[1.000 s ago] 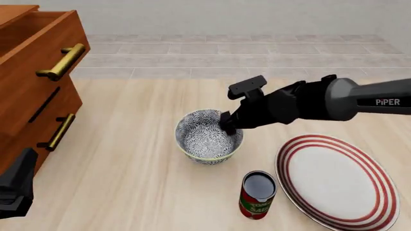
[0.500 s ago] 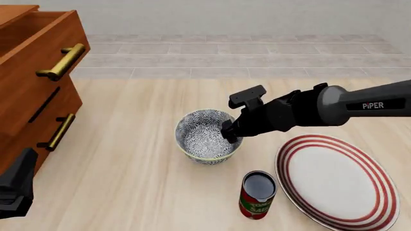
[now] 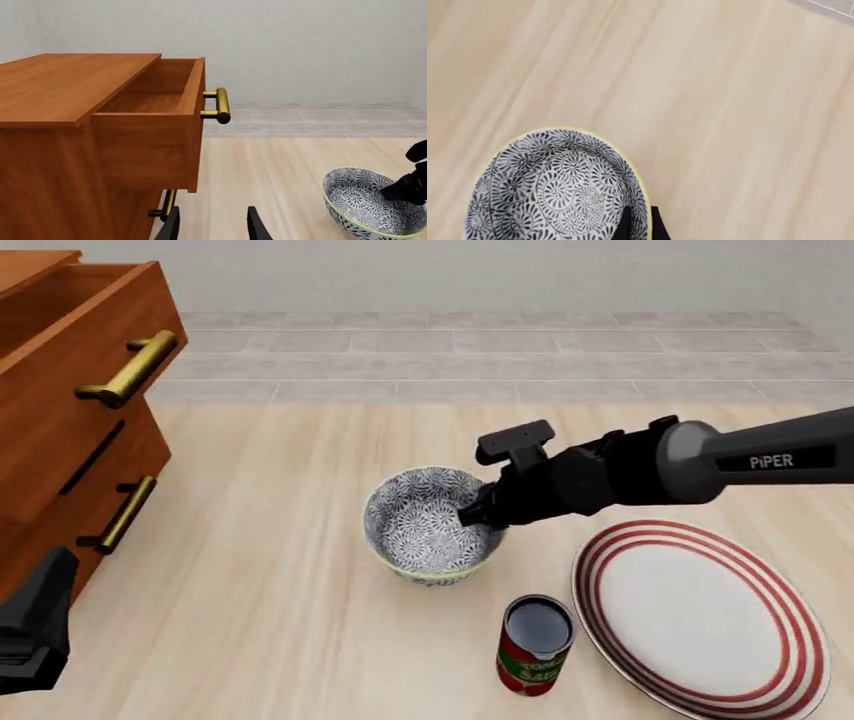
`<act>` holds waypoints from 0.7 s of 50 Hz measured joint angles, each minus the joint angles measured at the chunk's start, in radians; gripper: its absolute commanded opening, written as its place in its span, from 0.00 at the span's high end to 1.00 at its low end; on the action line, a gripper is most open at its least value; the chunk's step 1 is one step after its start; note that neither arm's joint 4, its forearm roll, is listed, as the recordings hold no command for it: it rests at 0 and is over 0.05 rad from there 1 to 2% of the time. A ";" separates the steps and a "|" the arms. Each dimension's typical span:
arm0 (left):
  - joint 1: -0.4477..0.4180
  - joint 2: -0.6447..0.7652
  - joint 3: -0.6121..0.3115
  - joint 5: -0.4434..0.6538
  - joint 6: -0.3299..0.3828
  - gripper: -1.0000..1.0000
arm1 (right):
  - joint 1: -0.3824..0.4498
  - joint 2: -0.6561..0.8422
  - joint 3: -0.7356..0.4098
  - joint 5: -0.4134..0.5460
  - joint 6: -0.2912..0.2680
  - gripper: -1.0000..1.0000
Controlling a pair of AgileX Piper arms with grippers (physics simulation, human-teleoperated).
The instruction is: Put the bowl on the plate.
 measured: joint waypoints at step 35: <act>0.000 0.000 0.000 0.000 0.000 0.00 | 0.024 -0.100 -0.003 0.034 0.010 1.00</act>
